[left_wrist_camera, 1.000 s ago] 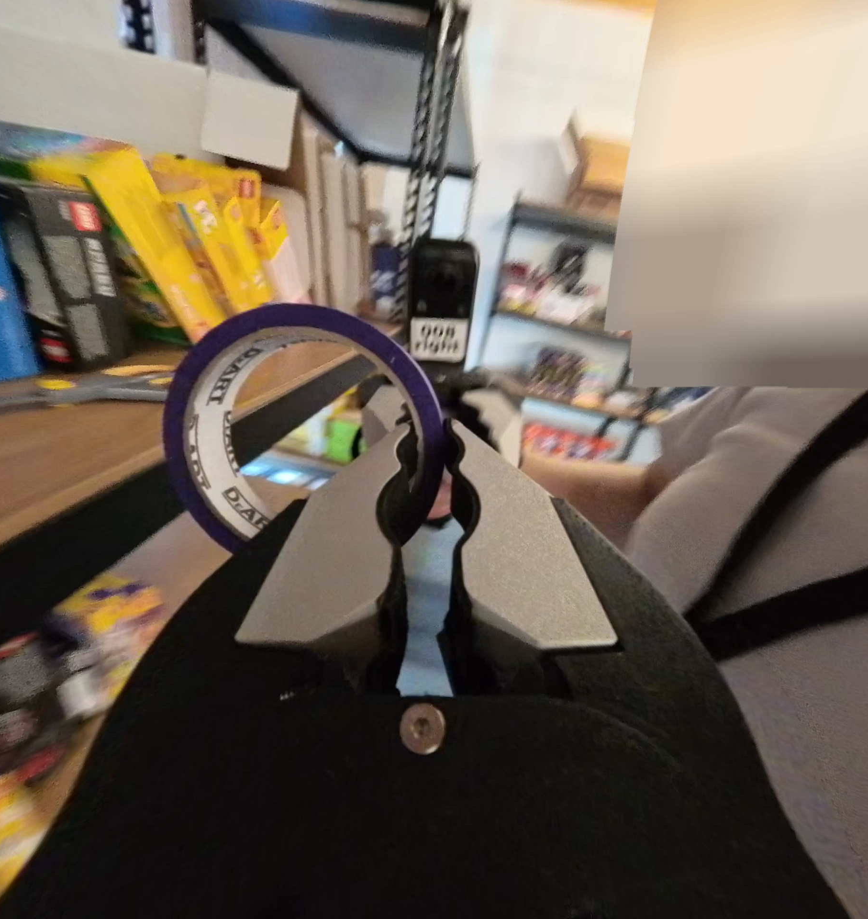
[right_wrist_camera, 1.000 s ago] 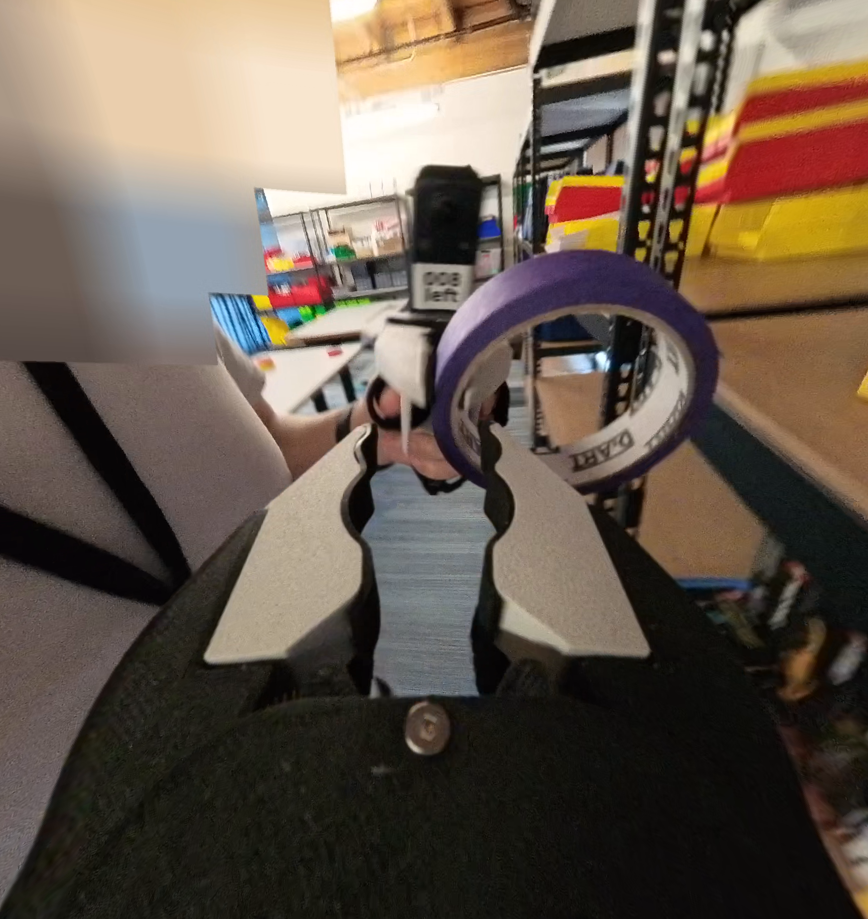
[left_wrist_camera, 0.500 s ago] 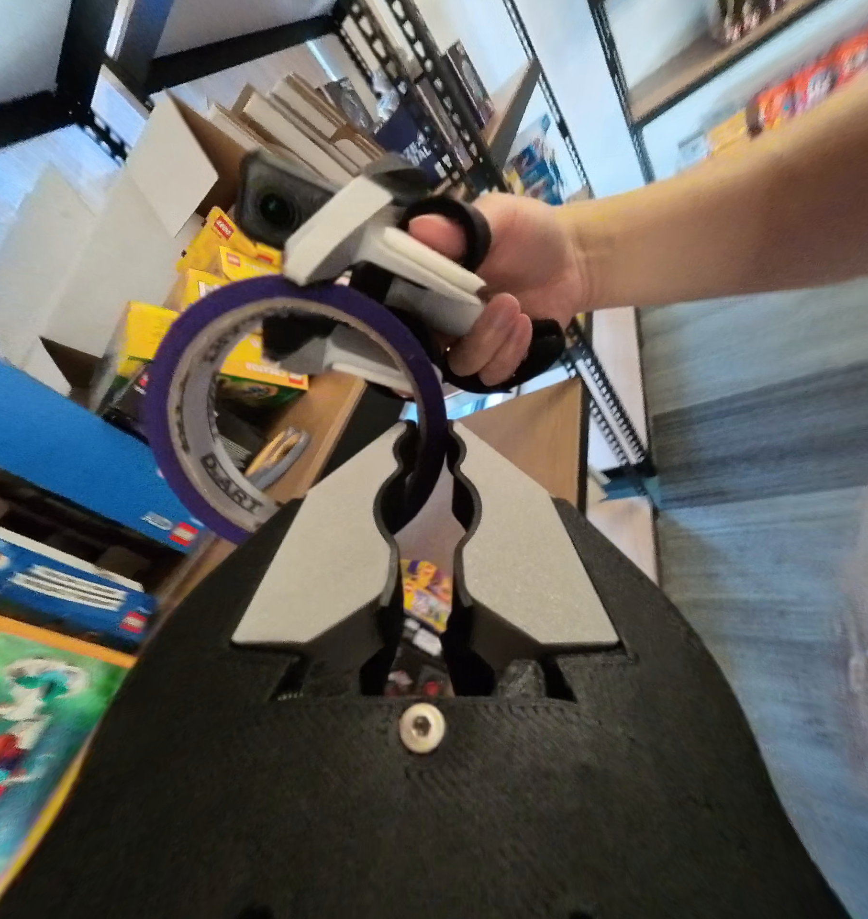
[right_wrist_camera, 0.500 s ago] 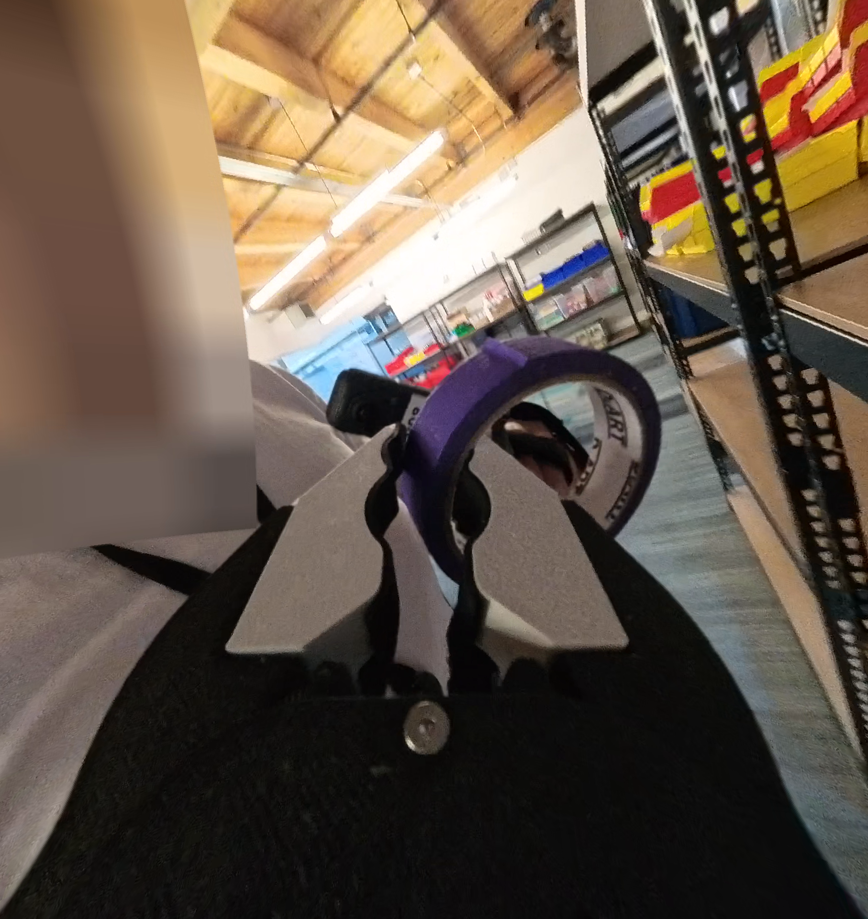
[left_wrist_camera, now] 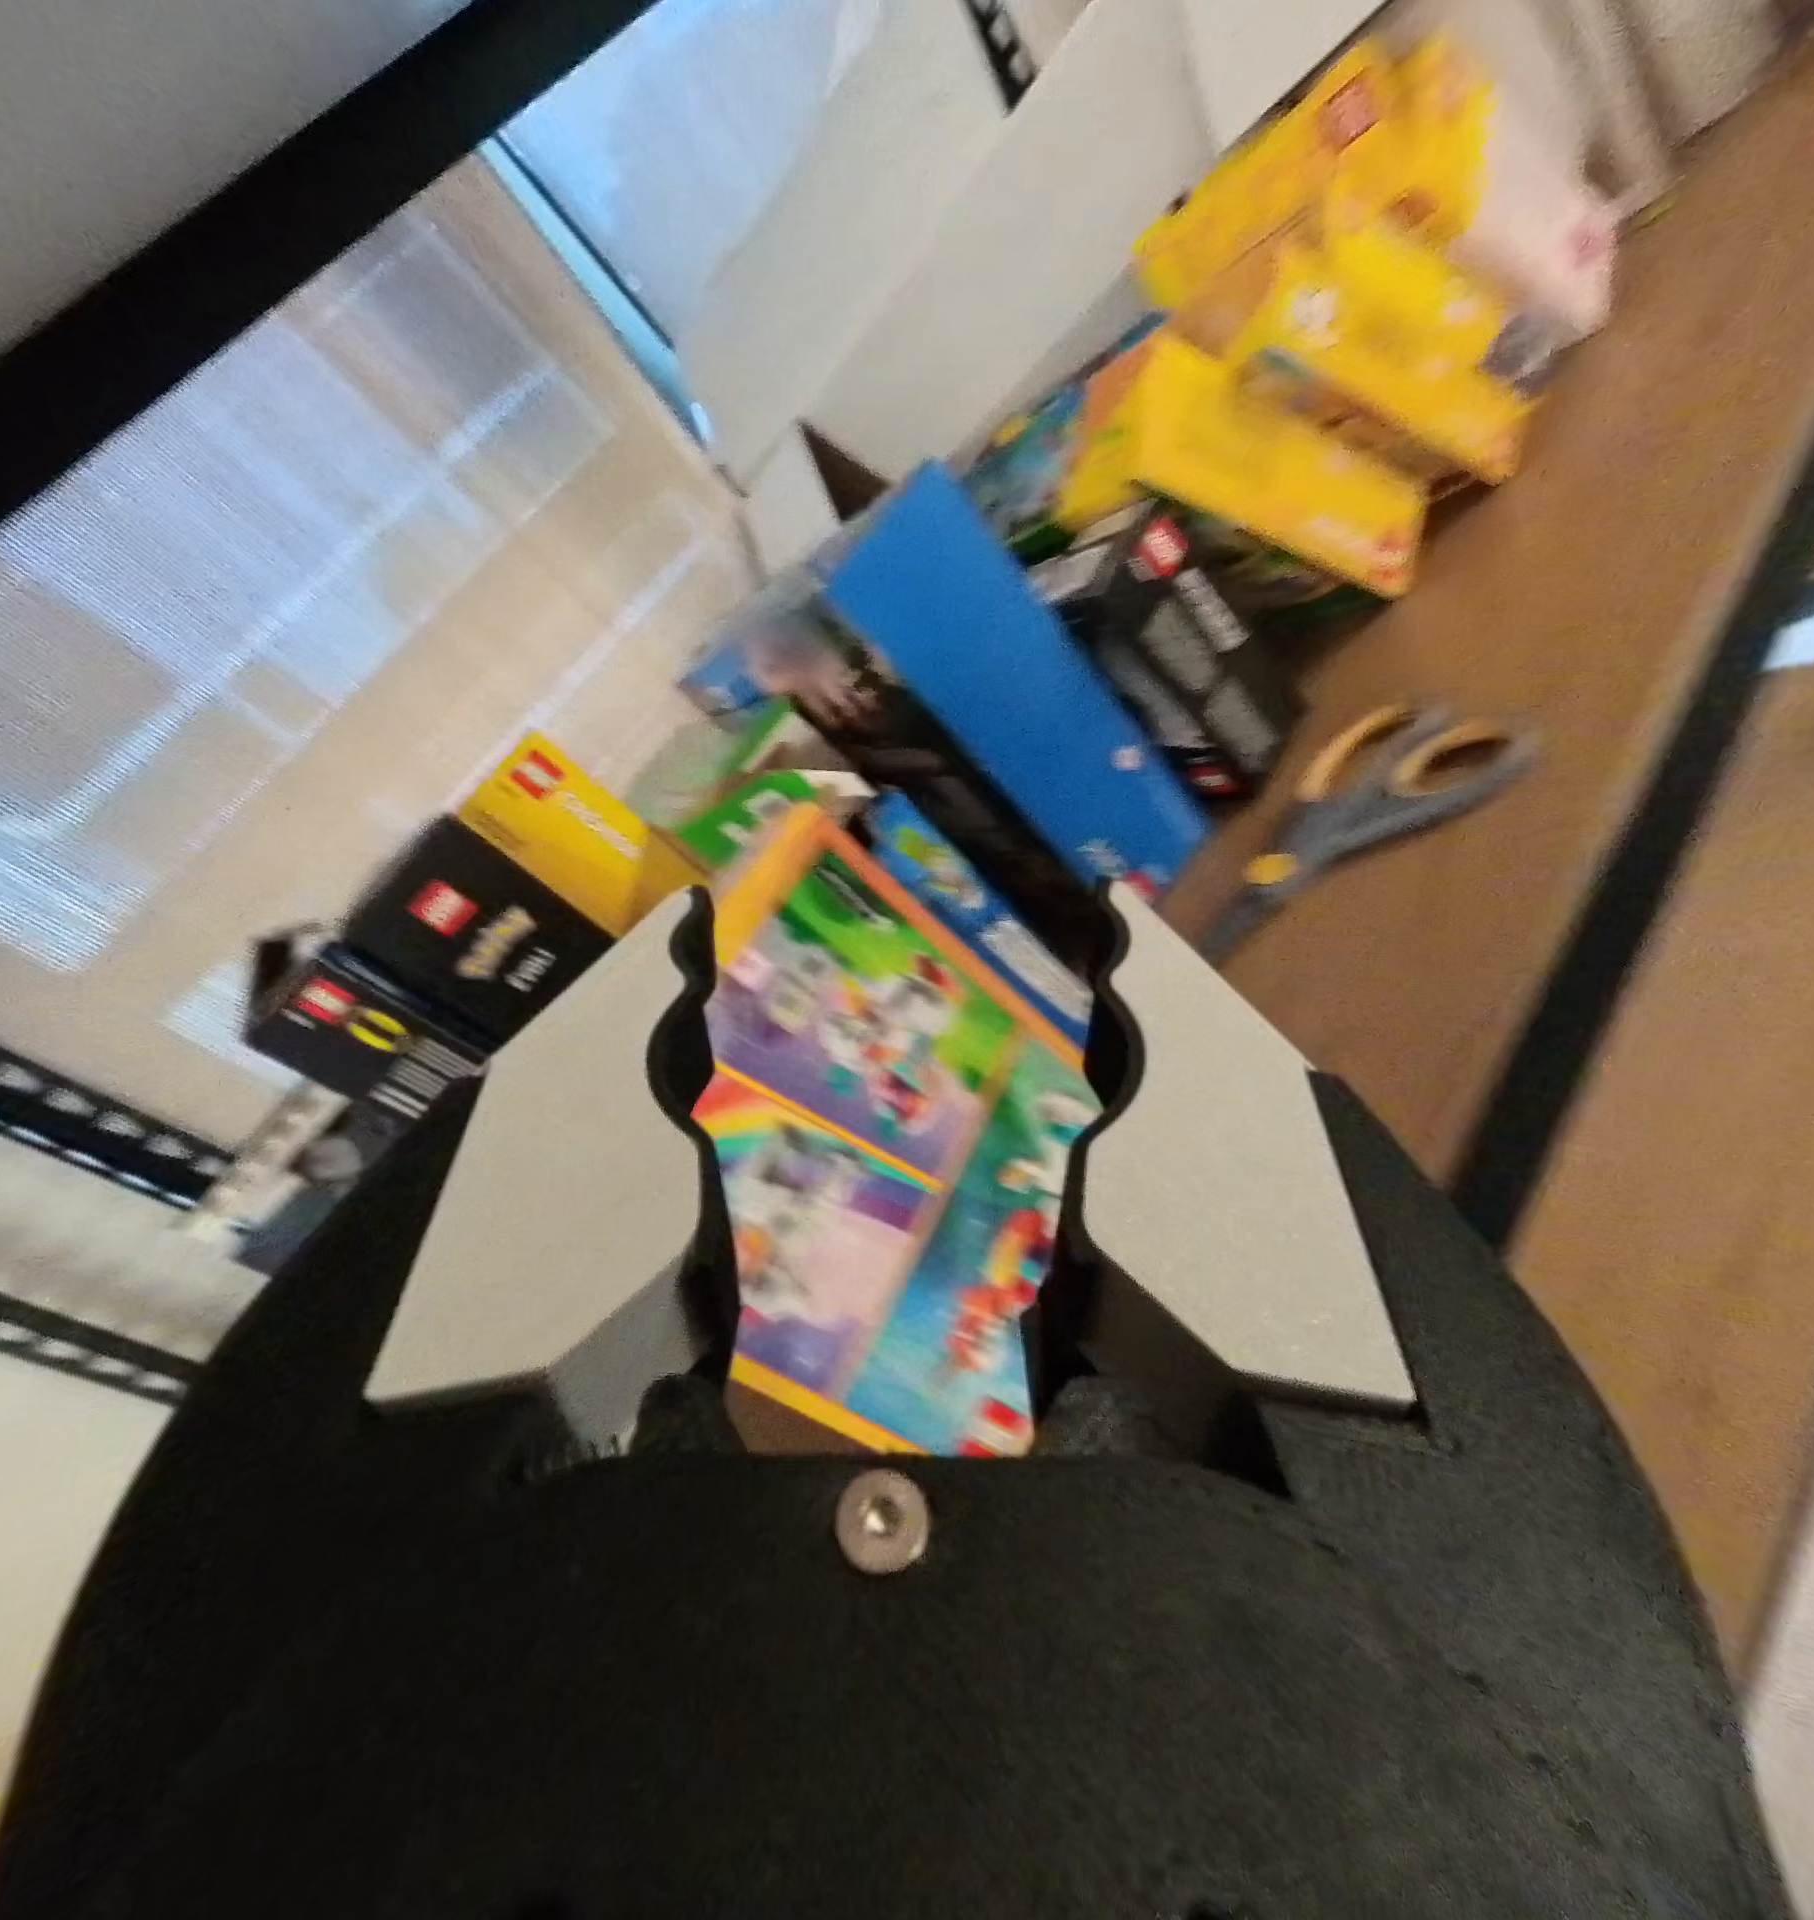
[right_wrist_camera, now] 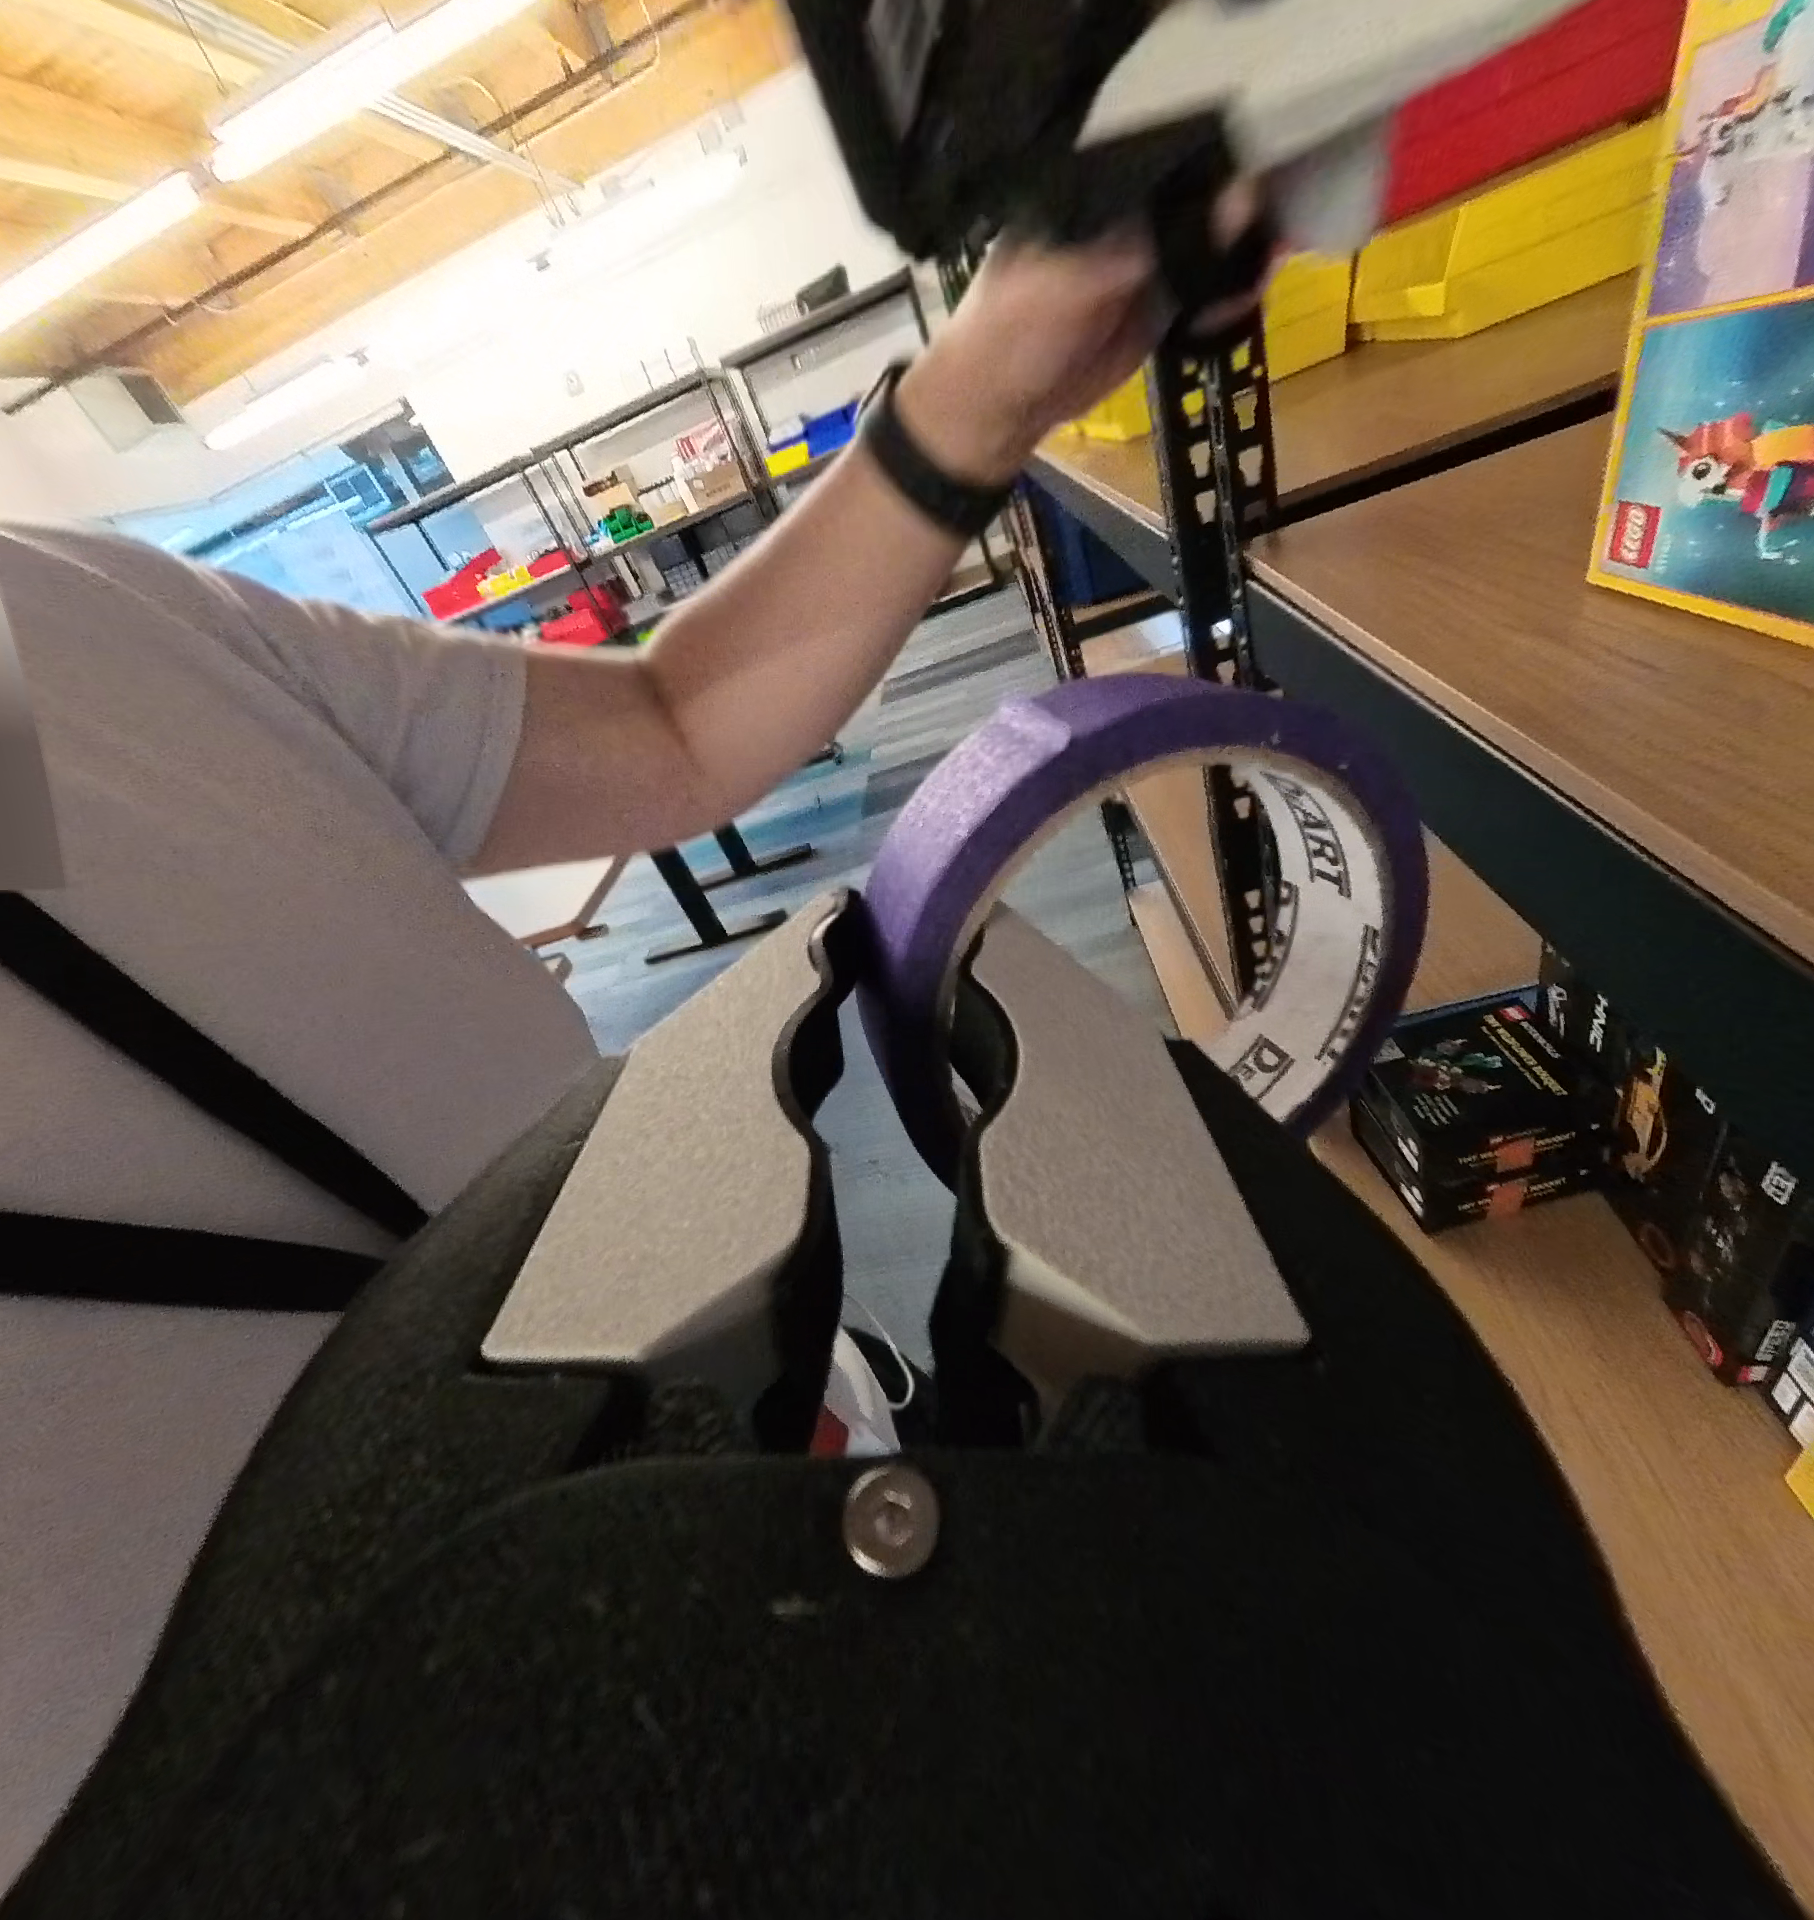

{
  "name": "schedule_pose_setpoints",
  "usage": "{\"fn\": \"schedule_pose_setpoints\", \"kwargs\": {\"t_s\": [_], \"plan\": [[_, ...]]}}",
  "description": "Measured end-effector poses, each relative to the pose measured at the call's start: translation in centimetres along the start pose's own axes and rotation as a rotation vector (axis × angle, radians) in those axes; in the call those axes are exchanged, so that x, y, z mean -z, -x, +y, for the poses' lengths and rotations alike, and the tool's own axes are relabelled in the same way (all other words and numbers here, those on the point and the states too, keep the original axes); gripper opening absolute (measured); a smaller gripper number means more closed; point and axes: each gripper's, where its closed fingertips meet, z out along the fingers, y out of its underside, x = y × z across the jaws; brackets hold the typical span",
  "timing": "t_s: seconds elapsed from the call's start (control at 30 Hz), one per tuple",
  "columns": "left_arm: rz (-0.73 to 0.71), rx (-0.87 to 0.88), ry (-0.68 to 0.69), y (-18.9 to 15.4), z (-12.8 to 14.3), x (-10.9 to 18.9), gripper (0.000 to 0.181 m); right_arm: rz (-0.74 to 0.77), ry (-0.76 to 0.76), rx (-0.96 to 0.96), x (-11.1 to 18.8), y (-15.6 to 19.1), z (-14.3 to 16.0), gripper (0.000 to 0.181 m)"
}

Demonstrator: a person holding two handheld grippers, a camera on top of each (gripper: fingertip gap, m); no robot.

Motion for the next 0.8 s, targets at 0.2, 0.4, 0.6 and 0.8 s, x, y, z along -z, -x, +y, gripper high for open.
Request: {"fn": "schedule_pose_setpoints", "kwargs": {"t_s": [0.2,0.4,0.6,0.8], "plan": [[0.043,-0.142,0.156,3.5,2.2,-6.4,0.063,0.052,0.053,0.029,-0.2,-0.1,1.6,0.013],[0.041,-0.043,0.172,3.0,3.6,-7.7,0.058,0.099,0.031,-0.055,1.4,-1.1,3.0,0.013],[0.024,0.108,0.071,3.4,3.2,-7.3,0.047,0.095,0.026,-0.099,1.8,-1.9,3.7,0.014],[-0.025,0.046,0.113,3.5,3.5,-7.7,0.046,0.076,0.057,-0.092,1.4,-2.2,3.9,0.014]]}}
